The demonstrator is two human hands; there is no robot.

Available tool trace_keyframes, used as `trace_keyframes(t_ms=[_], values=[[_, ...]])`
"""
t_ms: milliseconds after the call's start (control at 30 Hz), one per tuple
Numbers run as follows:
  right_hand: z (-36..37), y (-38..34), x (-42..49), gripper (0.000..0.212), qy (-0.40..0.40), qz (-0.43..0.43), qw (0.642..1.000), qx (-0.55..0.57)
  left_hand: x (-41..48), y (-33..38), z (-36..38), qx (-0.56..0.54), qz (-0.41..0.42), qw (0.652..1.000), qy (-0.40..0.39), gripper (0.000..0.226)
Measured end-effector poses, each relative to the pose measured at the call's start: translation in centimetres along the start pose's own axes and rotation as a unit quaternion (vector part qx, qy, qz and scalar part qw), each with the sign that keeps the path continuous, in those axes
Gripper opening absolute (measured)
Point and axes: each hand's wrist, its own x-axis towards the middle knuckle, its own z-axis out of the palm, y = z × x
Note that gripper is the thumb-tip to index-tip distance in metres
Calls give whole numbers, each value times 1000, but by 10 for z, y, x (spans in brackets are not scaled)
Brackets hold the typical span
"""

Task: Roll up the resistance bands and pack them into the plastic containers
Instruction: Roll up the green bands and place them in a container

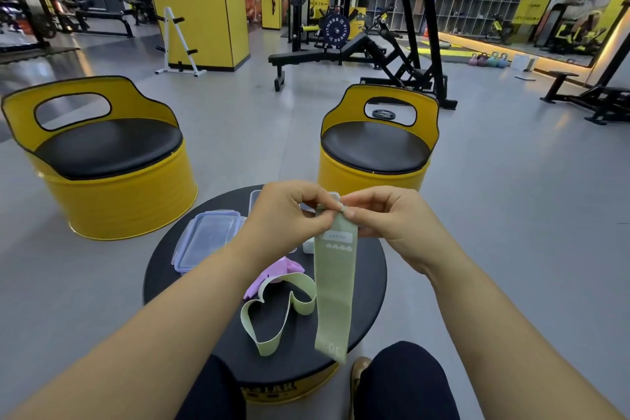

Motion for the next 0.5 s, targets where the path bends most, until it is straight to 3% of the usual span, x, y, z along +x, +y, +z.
trace_keyframes(t_ms=[167, 500], values=[[2, 1, 1, 12, 8, -31, 998, -49, 0, 0, -3, 1, -25, 999, -23, 25], [4, -4, 1, 17, 49, -129, 975, -176, 1, 5, -3, -115, -150, 982, -19, 14]])
